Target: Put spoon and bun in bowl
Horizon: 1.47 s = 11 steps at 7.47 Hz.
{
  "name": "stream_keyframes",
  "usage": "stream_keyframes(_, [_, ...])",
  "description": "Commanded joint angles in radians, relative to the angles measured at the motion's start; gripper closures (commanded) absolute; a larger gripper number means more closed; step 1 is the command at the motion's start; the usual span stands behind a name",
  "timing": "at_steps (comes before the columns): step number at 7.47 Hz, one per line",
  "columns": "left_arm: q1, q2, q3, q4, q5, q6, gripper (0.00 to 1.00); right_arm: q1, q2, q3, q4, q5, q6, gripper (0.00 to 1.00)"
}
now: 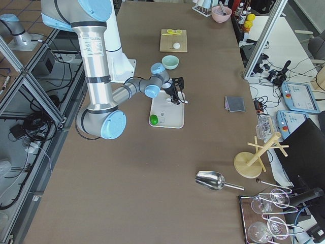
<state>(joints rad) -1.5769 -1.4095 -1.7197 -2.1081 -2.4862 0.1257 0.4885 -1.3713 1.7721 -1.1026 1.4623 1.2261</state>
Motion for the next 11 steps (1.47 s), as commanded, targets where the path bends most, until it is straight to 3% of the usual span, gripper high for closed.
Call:
stream_keyframes(1, [0.000,0.004,0.000,-0.007,0.000,0.000,0.01,-0.001,0.011,0.053,-0.069,0.003,0.001,1.00])
stream_keyframes(3, [0.000,0.012,0.000,-0.009,-0.002,0.000,0.01,-0.005,0.075,0.055,-0.106,0.003,0.056,1.00])
stream_keyframes(5, [0.000,0.014,0.000,-0.009,-0.002,0.000,0.01,-0.051,0.293,0.047,-0.367,-0.003,0.267,1.00])
stream_keyframes(7, [0.000,0.014,0.000,-0.009,-0.002,-0.001,0.01,-0.138,0.456,0.024,-0.532,-0.086,0.497,1.00])
stream_keyframes(8, [0.000,0.014,0.000,-0.009,-0.002,-0.001,0.01,-0.175,0.539,-0.021,-0.569,-0.130,0.592,1.00])
stream_keyframes(10, [0.000,0.014,0.000,-0.009,-0.013,-0.001,0.01,-0.220,0.714,-0.206,-0.574,-0.209,0.691,1.00])
stream_keyframes(11, [0.000,0.014,0.000,-0.007,-0.029,-0.001,0.01,-0.229,0.738,-0.238,-0.569,-0.229,0.697,1.00])
